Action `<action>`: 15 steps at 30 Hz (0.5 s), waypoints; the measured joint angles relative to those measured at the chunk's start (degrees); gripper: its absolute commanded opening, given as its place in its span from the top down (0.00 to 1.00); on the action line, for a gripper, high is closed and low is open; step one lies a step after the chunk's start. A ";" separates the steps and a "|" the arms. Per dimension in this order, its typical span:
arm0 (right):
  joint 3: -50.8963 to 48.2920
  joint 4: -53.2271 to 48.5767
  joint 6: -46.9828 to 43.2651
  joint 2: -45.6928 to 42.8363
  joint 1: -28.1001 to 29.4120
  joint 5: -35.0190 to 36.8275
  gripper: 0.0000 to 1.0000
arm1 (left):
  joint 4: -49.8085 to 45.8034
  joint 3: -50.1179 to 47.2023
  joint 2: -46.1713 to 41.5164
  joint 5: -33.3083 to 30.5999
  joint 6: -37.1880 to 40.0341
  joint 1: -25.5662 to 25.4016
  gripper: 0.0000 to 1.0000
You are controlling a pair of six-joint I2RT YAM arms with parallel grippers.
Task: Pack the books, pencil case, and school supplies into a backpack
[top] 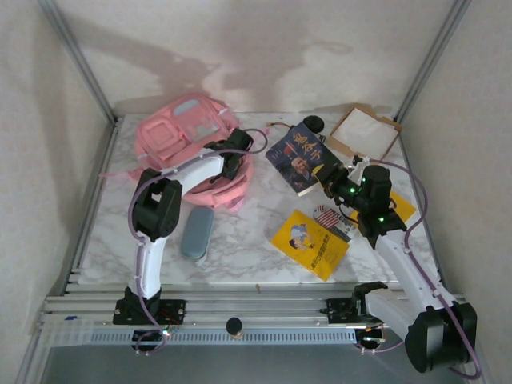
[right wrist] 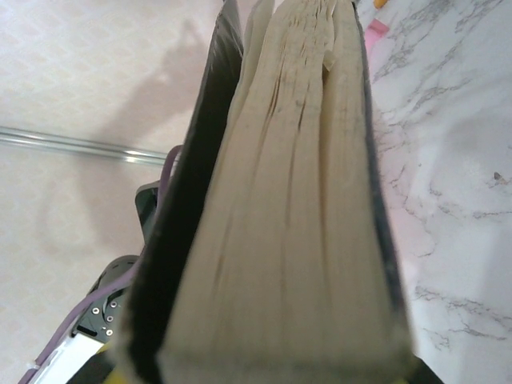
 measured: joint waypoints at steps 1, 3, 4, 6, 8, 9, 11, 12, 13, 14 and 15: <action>0.00 0.00 0.00 0.02 0.02 0.00 1.00 | -0.17 0.42 0.09 -0.02 0.59 0.00 0.95; 0.00 0.31 0.00 0.15 0.02 -0.02 1.00 | -1.09 1.62 0.17 0.04 1.46 0.11 1.00; 0.00 0.48 0.00 0.35 0.02 -0.02 1.00 | -1.86 2.56 0.22 0.15 1.79 0.24 1.00; 0.00 0.90 0.07 1.03 0.02 -0.04 1.00 | -3.39 4.55 0.26 0.31 2.56 0.48 1.00; 0.00 1.31 0.24 1.92 0.02 -0.22 1.00 | -5.40 7.02 0.42 0.61 2.93 0.72 1.00; 0.00 1.75 0.44 2.60 0.02 -0.31 1.00 | -6.29 8.20 0.42 0.74 3.15 0.83 1.00; 0.00 2.93 0.98 4.13 0.31 -0.57 1.00 | -8.68 11.02 0.42 1.11 3.45 1.14 1.00; 0.00 3.76 1.42 5.09 0.70 -0.55 1.00 | -9.90 12.66 0.42 1.31 3.61 1.40 1.00; 0.00 4.61 1.75 6.08 1.38 -0.42 1.00 | -11.13 14.47 0.42 1.53 3.65 1.66 1.00; 0.02 5.29 1.95 6.93 2.10 -0.35 1.00 | -12.04 15.98 0.42 1.73 3.67 1.90 1.00; 0.04 6.14 2.16 8.09 3.10 -0.37 1.00 | -13.20 17.88 0.42 1.88 3.67 2.23 1.00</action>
